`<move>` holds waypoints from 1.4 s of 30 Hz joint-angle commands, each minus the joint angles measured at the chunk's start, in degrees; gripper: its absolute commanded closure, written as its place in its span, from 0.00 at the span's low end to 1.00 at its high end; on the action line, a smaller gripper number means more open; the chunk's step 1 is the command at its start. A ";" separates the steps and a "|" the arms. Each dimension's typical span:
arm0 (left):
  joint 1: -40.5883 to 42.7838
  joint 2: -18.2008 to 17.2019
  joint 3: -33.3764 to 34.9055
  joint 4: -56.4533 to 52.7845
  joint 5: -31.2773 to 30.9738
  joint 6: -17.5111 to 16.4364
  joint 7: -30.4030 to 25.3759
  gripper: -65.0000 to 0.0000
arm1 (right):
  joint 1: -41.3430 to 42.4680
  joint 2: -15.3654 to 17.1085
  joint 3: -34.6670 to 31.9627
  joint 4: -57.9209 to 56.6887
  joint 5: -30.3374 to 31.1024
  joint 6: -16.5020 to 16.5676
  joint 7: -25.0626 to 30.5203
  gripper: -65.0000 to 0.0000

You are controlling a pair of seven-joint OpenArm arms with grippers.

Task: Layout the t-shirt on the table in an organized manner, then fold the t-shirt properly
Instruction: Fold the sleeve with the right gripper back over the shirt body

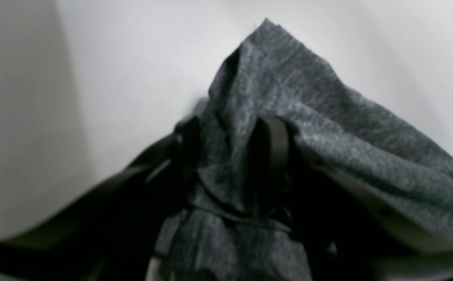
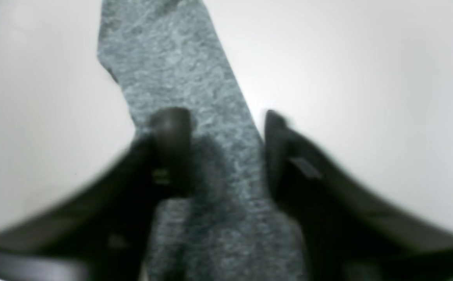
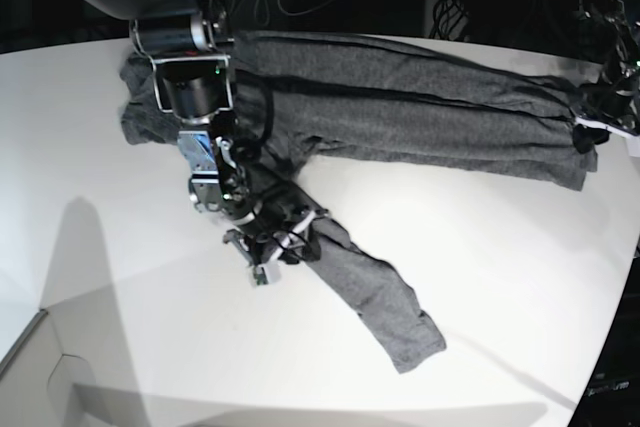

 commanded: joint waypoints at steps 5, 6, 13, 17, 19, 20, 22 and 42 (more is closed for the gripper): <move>0.07 -0.30 0.08 0.01 0.82 0.07 2.51 0.63 | 2.42 -1.60 -0.14 0.67 -0.16 0.55 -1.05 1.00; 0.07 -0.30 0.08 0.01 0.82 0.07 2.51 0.63 | 2.59 -1.87 -0.14 0.75 -0.16 0.55 -1.05 1.00; 0.34 -0.65 0.08 0.01 0.82 0.07 2.51 0.63 | 0.66 -3.26 -0.14 9.98 -0.16 0.55 -1.49 1.00; 0.43 -0.74 0.08 0.01 0.82 0.07 2.51 0.63 | -5.67 -3.26 -5.42 21.68 -0.25 0.55 -1.58 1.00; 0.43 -0.74 0.08 0.01 0.82 0.07 2.51 0.63 | -9.54 -3.26 -10.61 27.48 -0.25 0.38 -1.67 1.00; 0.43 -0.74 0.08 0.01 0.82 0.07 2.51 0.63 | -11.74 -3.26 -12.72 30.03 -0.25 0.29 -1.67 1.00; 0.43 -0.74 0.08 0.01 0.82 0.07 2.51 0.63 | -15.34 -3.26 -16.50 34.25 -0.25 0.29 -1.67 1.00; 0.07 -0.74 0.08 0.01 0.82 0.07 2.51 0.63 | -24.22 -3.26 -42.52 40.05 -0.16 0.20 -1.05 1.00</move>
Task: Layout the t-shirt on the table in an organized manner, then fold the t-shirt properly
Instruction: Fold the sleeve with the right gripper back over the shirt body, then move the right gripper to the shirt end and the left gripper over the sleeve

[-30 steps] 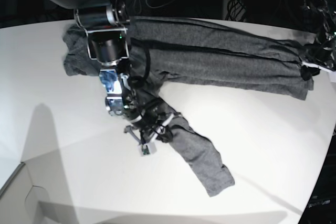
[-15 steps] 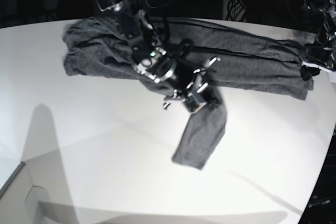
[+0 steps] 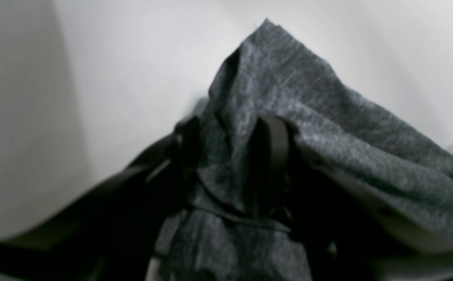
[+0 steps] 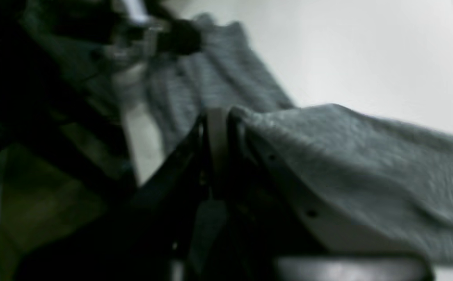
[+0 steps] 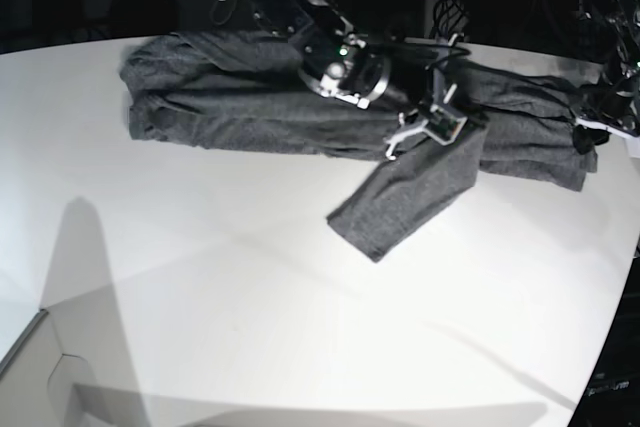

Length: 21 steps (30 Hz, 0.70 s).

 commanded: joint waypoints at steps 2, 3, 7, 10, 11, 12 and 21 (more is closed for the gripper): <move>0.21 -0.57 0.04 0.10 1.00 0.29 2.29 0.63 | 1.05 -1.16 -0.29 0.71 0.95 0.46 2.08 1.00; 0.12 -0.57 0.04 0.10 1.00 0.29 2.29 0.63 | 1.05 -1.16 -0.29 0.71 0.95 0.46 2.08 1.00; 0.12 -0.57 0.04 0.10 1.00 0.29 2.29 0.63 | 0.96 -1.16 -0.99 0.80 0.95 0.46 2.08 1.00; 0.03 -0.57 0.04 0.10 1.00 0.29 2.29 0.63 | 1.05 -1.16 -2.31 0.71 0.95 0.46 1.99 1.00; 0.03 -0.57 0.04 0.10 1.00 0.29 2.29 0.63 | 1.05 -1.16 -2.40 0.71 0.95 0.46 1.81 1.00; 0.03 -0.57 0.04 0.10 1.00 0.29 2.29 0.63 | 1.13 -1.16 -2.40 0.71 0.95 0.46 1.72 1.00; 0.03 -0.57 0.04 0.10 1.00 0.29 2.29 0.63 | 0.78 -1.16 -3.72 1.15 0.95 0.46 2.08 0.61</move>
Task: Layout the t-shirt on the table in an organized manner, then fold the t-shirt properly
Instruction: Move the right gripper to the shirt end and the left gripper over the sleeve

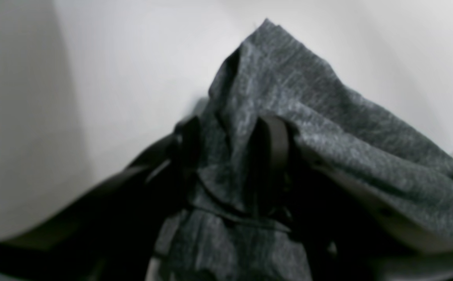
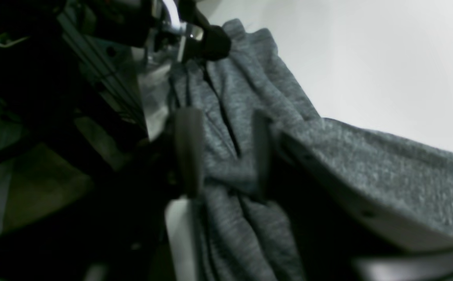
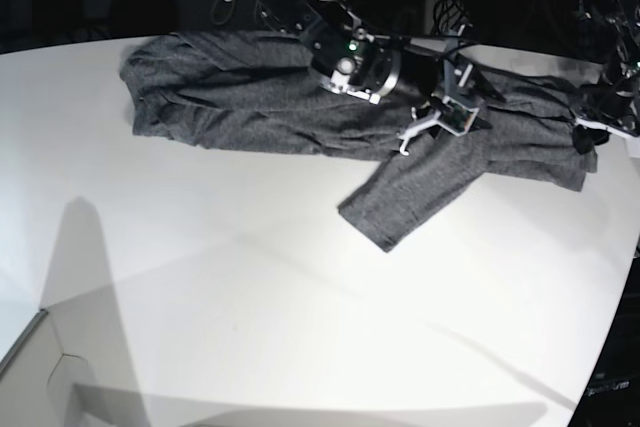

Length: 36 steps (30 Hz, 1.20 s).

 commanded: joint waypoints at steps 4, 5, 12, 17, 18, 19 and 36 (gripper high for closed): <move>0.23 -0.57 -0.14 0.62 1.00 0.29 2.27 0.63 | 0.06 -1.23 -2.00 3.10 0.93 0.46 1.88 0.53; 0.32 -0.57 -0.22 0.62 0.91 0.29 2.27 0.63 | -0.03 -1.23 -1.39 3.89 0.93 0.46 1.88 0.53; 0.05 -0.66 -0.49 0.71 0.38 0.29 2.27 0.63 | -4.69 1.75 14.17 12.16 0.93 0.46 1.35 0.53; 0.14 -0.13 -2.77 4.93 0.38 0.29 2.27 0.63 | -11.81 9.57 25.69 19.37 0.93 0.46 1.35 0.53; 0.23 -0.13 -3.04 5.81 0.38 0.29 2.27 0.63 | -13.74 10.63 28.06 20.68 0.93 0.46 1.35 0.53; 0.23 -0.13 -3.04 6.60 0.38 0.29 2.27 0.63 | -15.50 11.15 30.00 21.74 0.93 0.46 1.44 0.53; -0.04 2.77 -6.73 22.07 -0.24 -3.75 7.45 0.42 | -31.33 11.68 41.69 28.86 0.93 0.55 1.97 0.52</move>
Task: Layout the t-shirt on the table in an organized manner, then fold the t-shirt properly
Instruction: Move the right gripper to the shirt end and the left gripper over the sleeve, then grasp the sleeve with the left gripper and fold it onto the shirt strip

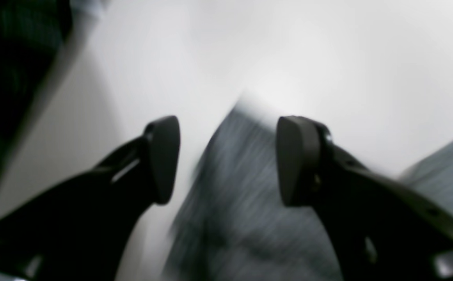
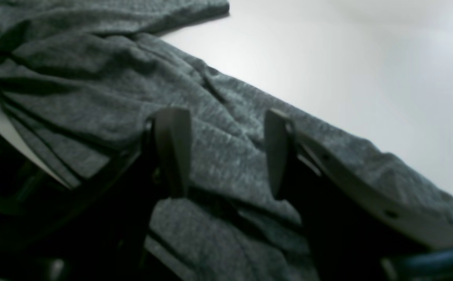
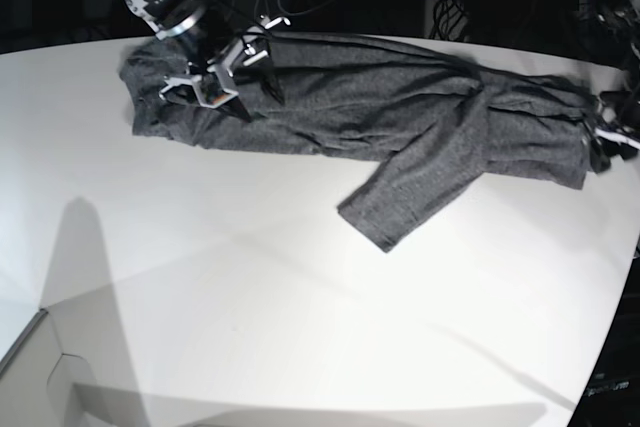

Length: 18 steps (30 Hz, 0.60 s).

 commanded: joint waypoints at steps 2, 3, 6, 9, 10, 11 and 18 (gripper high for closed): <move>-1.70 2.09 1.01 7.53 -1.97 -1.64 -0.76 0.42 | -0.40 0.03 1.17 1.89 0.89 0.46 1.64 0.52; -2.41 3.41 2.42 10.70 -1.61 -1.64 0.03 0.42 | -0.49 -0.06 1.88 2.33 0.89 0.46 1.64 0.52; -4.69 7.10 9.54 16.76 0.58 -1.55 4.25 0.42 | -0.49 -0.06 4.08 3.30 0.89 0.46 1.64 0.52; -6.27 11.84 18.42 18.17 5.95 -1.46 6.27 0.42 | -0.58 -0.14 6.71 4.18 0.89 0.46 1.64 0.52; -6.89 13.87 22.11 17.91 8.76 -1.46 6.36 0.42 | -0.58 -0.14 7.68 4.44 0.89 0.46 1.55 0.52; -7.15 16.06 25.63 17.47 11.92 -1.37 6.27 0.42 | -0.58 -0.14 8.65 4.44 0.89 0.46 1.46 0.52; -8.12 25.12 42.59 11.31 31.62 3.81 6.09 0.42 | -1.72 -0.23 14.18 4.44 0.97 0.46 1.46 0.52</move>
